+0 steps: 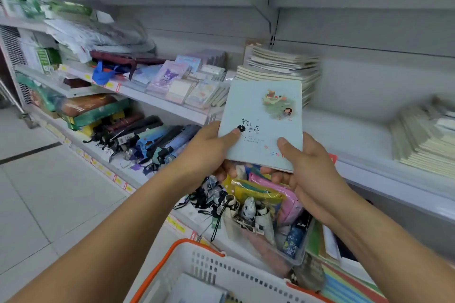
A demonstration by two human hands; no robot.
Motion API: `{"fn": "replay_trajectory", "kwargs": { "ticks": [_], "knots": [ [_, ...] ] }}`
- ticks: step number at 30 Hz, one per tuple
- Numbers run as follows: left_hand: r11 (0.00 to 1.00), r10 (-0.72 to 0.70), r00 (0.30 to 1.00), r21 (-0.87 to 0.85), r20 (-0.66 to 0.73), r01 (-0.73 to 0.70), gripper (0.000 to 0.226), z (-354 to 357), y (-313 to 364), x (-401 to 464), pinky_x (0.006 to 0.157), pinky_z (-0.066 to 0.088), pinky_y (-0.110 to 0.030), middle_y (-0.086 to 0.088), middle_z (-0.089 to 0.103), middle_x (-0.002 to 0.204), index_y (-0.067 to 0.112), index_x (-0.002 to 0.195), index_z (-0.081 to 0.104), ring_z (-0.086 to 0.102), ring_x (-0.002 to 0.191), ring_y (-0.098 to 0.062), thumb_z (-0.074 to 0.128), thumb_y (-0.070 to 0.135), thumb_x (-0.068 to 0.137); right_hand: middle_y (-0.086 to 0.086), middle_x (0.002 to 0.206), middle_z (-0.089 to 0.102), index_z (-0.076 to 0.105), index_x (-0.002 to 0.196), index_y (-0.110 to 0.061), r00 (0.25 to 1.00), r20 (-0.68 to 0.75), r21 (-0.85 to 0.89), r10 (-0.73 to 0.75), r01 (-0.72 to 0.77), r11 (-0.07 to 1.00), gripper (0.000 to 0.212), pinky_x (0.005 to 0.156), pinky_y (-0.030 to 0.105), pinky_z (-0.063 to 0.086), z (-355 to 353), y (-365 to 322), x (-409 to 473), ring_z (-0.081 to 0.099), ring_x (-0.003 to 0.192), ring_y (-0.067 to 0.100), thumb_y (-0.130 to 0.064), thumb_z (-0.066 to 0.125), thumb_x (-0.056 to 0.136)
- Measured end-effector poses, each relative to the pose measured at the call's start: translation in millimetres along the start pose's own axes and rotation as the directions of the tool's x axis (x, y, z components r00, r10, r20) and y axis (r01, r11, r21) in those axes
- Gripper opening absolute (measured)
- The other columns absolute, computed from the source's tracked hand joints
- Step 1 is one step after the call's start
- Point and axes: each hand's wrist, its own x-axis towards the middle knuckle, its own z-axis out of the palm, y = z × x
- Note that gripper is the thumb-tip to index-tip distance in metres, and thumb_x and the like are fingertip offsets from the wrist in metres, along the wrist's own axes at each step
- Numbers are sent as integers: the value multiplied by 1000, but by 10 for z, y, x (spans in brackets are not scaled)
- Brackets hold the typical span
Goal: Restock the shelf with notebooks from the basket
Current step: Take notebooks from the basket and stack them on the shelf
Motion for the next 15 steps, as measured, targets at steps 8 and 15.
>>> {"fn": "replay_trajectory", "kwargs": {
  "ticks": [8, 15],
  "knots": [
    [982, 112, 991, -142, -80, -122, 40, 46, 320, 147, 35, 33, -21, -4, 61, 60, 21, 101, 60, 46, 38, -14, 36, 53, 100, 5, 92, 72, 55, 123, -22, 998, 9, 94, -67, 66, 993, 22, 36, 20, 31, -77, -350, 193, 41, 44, 10, -14, 43, 107],
    [924, 73, 990, -364, -124, -114, 42, -223, 612, 249, 57, 57, -30, -9, 75, 105, 18, 123, 57, 74, 88, -26, 40, 49, 100, 14, 92, 48, 41, 118, -3, 970, -241, 169, -21, 63, 984, 15, 34, 14, 35, 28, -1228, 1687, 44, 57, 13, 3, 35, 105]
  ]
}}
